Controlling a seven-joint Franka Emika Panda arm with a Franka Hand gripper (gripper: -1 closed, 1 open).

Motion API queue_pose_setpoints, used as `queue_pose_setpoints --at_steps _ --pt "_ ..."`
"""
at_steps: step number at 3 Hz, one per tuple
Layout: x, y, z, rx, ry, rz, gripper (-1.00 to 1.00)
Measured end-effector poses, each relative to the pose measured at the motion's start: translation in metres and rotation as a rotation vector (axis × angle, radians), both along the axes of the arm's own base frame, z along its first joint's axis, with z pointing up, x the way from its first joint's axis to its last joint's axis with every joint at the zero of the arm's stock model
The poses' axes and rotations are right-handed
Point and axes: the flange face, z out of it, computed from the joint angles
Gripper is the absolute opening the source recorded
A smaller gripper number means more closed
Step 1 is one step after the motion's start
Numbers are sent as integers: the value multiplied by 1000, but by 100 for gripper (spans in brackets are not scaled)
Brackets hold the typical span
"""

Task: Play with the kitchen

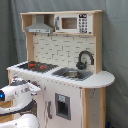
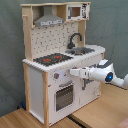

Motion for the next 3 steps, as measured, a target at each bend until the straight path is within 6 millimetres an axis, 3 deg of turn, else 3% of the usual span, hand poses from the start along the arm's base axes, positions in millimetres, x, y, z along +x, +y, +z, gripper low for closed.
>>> queue_pose_setpoints --at_steps 1,3 --pt "0 0 0 1 0 -1 -100" --pt "1 -3 -3 177 11 -29 -100"
